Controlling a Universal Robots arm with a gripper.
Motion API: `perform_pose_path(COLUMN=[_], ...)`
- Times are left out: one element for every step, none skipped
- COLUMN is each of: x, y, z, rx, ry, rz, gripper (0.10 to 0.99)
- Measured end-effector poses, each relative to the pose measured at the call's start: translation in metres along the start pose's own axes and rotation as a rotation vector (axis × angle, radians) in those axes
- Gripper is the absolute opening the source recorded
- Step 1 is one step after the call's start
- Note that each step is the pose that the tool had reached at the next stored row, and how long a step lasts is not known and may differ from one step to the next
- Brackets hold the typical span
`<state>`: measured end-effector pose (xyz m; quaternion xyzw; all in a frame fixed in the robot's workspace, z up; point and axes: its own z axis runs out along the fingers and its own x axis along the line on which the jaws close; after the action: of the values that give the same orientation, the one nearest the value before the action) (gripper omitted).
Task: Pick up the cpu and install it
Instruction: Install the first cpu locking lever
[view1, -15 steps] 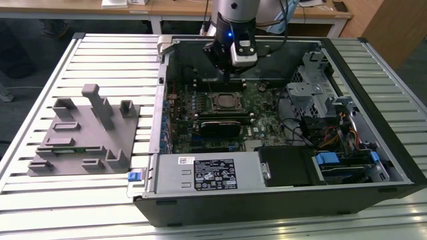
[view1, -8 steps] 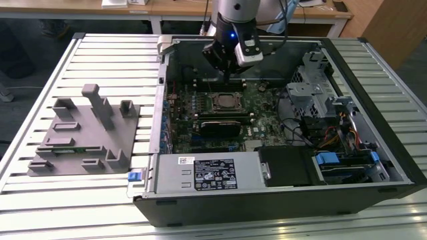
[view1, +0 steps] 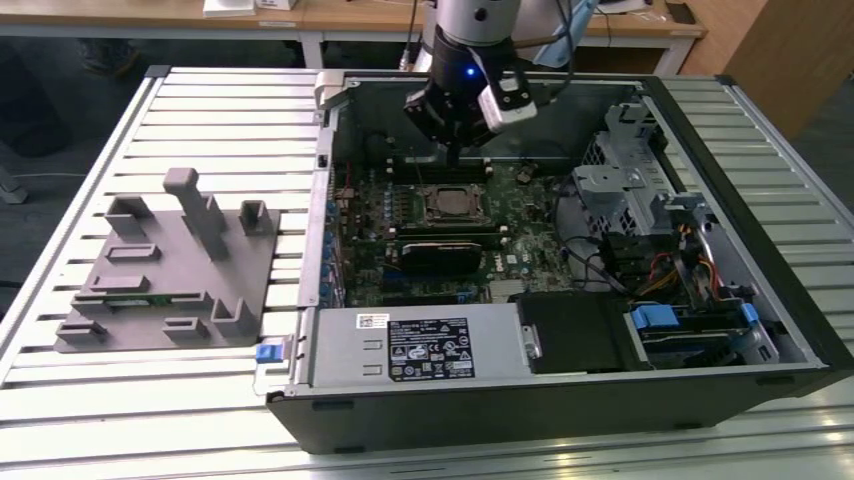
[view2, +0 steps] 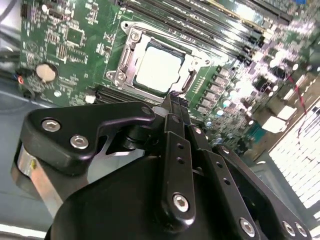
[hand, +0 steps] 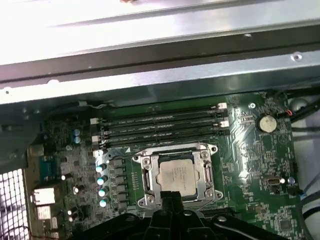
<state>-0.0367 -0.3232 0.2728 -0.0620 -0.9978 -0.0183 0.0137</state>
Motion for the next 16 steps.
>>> perform_pose_path(x=[0.0000, 0.0000, 0.0000, 0.0000, 0.0000, 0.0000, 0.0000, 0.0000, 0.0000, 0.0000, 0.0000, 0.0000, 0.0000, 0.0000, 0.0000, 0.0000], y=[0.0000, 0.0000, 0.0000, 0.0000, 0.0000, 0.0000, 0.0000, 0.0000, 0.0000, 0.0000, 0.0000, 0.0000, 0.0000, 0.0000, 0.0000, 0.0000], z=[0.0000, 0.0001, 0.0001, 0.0001, 0.0002, 0.0002, 0.0002, 0.0003, 0.0003, 0.0003, 0.0003, 0.0003, 0.0004, 0.0004, 0.0004, 0.0004], rx=[0.001, 0.001, 0.002, 0.002, 0.003, 0.003, 0.004, 0.004, 0.005, 0.005, 0.006, 0.006, 0.006, 0.007, 0.007, 0.008], ry=[0.0006, 0.0012, 0.0019, 0.0025, 0.0031, 0.0037, 0.0042, 0.0048, 0.0054, 0.0059, 0.0065, 0.0070, 0.0075, 0.0079, 0.0082, 0.0081], rz=[-0.018, -0.036, -0.054, -0.071, -0.090, -0.107, -0.123, -0.140, -0.157, -0.174, -0.190, -0.206, -0.220, -0.234, -0.247, -0.258], gripper=[0.106, 0.106, 0.106, 0.106, 0.106, 0.106, 0.106, 0.106, 0.106, 0.106, 0.106, 0.106, 0.106, 0.106, 0.106, 0.106])
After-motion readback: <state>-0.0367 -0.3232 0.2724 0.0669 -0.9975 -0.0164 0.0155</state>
